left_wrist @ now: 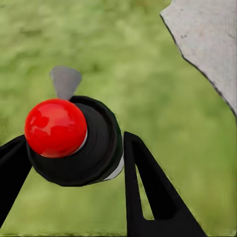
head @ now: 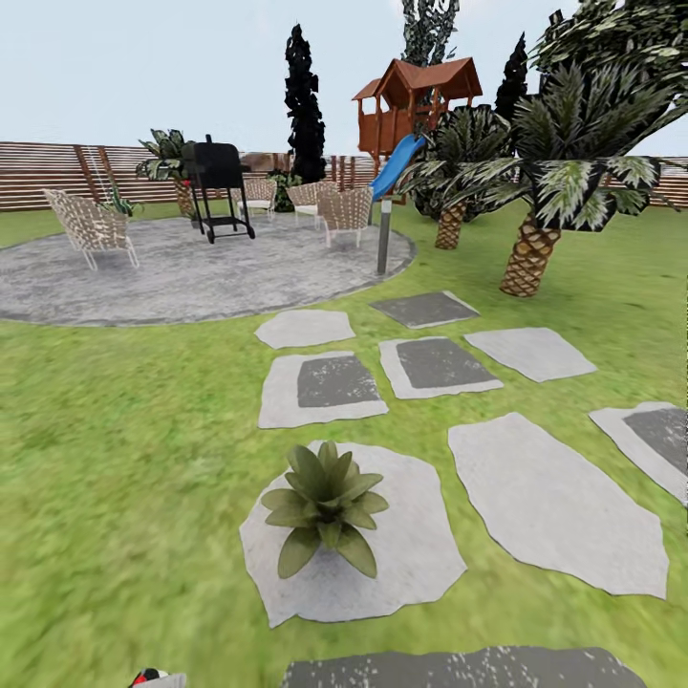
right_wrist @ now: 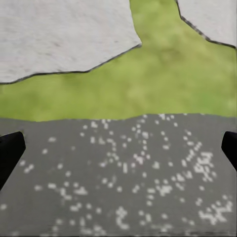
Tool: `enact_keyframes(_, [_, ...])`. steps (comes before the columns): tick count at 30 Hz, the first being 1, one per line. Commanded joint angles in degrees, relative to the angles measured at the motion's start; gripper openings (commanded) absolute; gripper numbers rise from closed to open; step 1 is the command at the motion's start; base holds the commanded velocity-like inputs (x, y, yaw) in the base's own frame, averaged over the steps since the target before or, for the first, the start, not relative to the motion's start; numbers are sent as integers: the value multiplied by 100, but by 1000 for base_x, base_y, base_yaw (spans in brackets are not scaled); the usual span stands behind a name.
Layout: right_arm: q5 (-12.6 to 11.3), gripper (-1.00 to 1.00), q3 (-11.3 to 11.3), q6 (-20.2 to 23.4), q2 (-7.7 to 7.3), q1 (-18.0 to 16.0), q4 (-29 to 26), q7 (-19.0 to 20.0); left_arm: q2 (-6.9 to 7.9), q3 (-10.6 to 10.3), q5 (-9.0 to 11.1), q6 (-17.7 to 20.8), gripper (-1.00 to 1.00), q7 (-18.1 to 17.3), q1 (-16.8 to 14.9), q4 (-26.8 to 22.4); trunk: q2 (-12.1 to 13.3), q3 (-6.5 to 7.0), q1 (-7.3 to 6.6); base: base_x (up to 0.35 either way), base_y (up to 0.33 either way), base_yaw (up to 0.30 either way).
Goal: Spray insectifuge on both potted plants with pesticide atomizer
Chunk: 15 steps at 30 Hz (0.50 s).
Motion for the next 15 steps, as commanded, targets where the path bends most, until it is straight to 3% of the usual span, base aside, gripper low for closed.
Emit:
enact_keyframes(1, [43,100,-15,-14,2,-3,4,-18,5,-16,47,-16,-100,-9,-3,4,-2,-4,-4,-176,34,0])
enact_keyframes(7, [55,100,-5,-1,-2,-5,-28,-9,12,-119,-46,12,-100,-42,-11,-26,-2,-4,-4,-57,11,0])
enact_keyframes(11, [182,100,21,7,-46,-10,-178,9,41,-517,-656,65,-100,-80,-49,-7,-2,-4,-4,-7,1,0])
enact_keyframes(13, [449,100,26,9,-59,-11,-383,15,79,-706,-1087,66,-100,-130,-56,-5,-2,-4,-4,-2,0,0])
enact_keyframes(14, [543,100,28,11,-61,-11,-442,16,94,-734,-1194,65,-100,-169,-59,-7,-2,-4,-4,-1,0,0])
enact_keyframes(15, [762,100,29,14,-64,-13,-563,23,130,-775,-1404,63,-100,-294,-68,-11,-2,-4,-4,0,0,0])
